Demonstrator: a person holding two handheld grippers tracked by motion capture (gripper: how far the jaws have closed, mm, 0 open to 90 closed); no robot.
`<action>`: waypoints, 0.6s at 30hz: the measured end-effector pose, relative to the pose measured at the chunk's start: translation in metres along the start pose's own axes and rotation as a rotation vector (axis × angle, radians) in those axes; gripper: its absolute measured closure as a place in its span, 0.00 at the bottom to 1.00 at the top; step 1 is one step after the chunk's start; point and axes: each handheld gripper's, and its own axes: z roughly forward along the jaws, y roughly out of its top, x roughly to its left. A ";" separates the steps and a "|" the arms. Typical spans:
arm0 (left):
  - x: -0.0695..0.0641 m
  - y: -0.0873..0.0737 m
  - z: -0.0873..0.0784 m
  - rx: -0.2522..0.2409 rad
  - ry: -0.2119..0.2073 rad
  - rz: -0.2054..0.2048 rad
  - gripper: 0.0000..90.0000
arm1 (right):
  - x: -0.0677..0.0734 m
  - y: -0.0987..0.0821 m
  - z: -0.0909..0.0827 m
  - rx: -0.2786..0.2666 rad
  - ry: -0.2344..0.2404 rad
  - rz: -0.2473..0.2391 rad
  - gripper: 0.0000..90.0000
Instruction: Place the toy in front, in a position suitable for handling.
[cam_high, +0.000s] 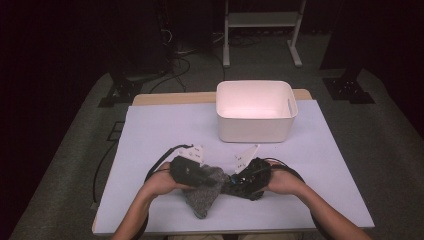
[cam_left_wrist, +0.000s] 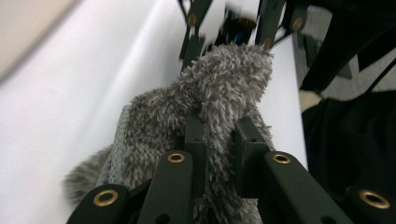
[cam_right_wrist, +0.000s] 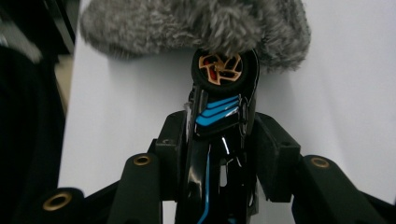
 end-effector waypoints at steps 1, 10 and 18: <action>-0.001 0.002 -0.006 -0.005 0.006 0.006 0.88 | -0.001 0.003 0.000 -0.032 0.006 0.005 0.64; -0.012 0.029 -0.041 0.007 0.041 0.068 0.88 | 0.001 0.027 0.002 -0.173 0.031 -0.021 0.64; -0.016 0.039 -0.036 -0.025 0.022 0.088 0.87 | 0.004 0.016 -0.007 -0.196 0.012 -0.032 0.64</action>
